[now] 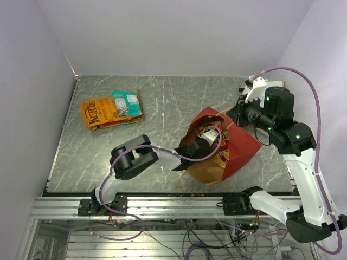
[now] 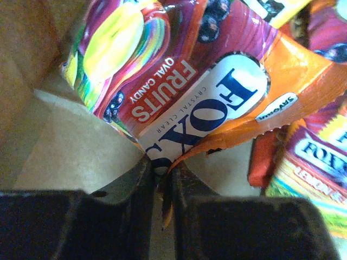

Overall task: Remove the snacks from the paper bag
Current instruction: Take out the snack from the paper bag.

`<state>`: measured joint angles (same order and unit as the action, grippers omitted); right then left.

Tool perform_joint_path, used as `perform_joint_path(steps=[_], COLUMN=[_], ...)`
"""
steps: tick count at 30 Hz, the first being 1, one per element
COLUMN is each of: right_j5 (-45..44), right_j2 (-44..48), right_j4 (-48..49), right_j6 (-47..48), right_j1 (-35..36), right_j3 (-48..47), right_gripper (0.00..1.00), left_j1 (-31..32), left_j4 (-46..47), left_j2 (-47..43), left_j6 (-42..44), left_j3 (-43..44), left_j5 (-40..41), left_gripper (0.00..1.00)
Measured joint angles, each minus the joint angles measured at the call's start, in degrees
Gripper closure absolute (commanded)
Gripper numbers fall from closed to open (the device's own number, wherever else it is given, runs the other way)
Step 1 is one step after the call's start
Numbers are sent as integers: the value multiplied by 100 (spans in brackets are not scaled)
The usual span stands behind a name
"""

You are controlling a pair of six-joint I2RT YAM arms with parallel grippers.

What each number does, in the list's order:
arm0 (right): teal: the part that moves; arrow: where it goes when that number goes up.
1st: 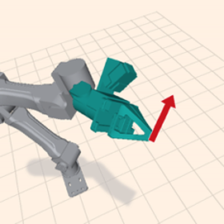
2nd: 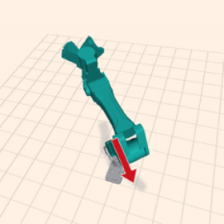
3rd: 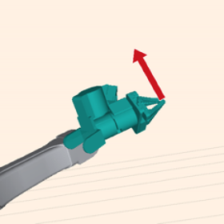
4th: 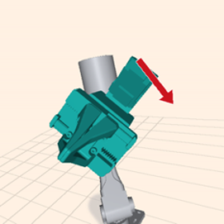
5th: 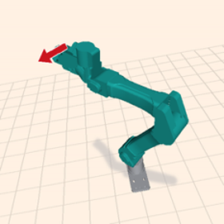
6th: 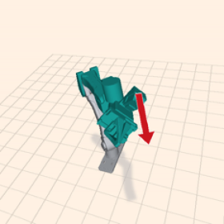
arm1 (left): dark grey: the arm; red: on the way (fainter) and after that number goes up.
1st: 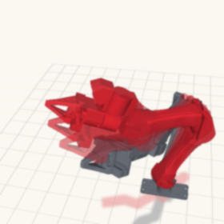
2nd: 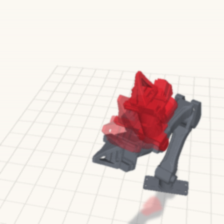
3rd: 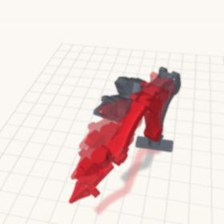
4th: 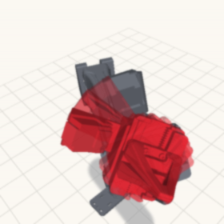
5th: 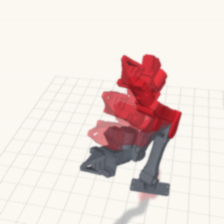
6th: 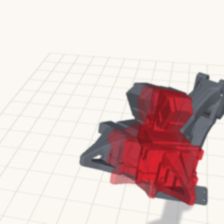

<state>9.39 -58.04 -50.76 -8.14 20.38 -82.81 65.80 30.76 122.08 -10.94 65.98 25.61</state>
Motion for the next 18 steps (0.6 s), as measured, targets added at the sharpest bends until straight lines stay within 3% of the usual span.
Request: perform_joint_path(steps=[5, 7, 18], right_j5=[-2, -22, -284], right_j2=[4, 7, 7], right_j4=[70, 120, 415], right_j6=[0, 0, -72], right_j1=[0, 0, 0], right_j3=[20, 55, 166], right_gripper=[100, 100, 100], left_j1=[-2, 0, 177], left_j4=[-378, -535, -1759], left_j2=[-597, -868, -2527], left_j6=[22, 17, -151], left_j3=[-328, -437, -787], left_j5=[-422, -599, -1375], left_gripper=[85, 92, 93])
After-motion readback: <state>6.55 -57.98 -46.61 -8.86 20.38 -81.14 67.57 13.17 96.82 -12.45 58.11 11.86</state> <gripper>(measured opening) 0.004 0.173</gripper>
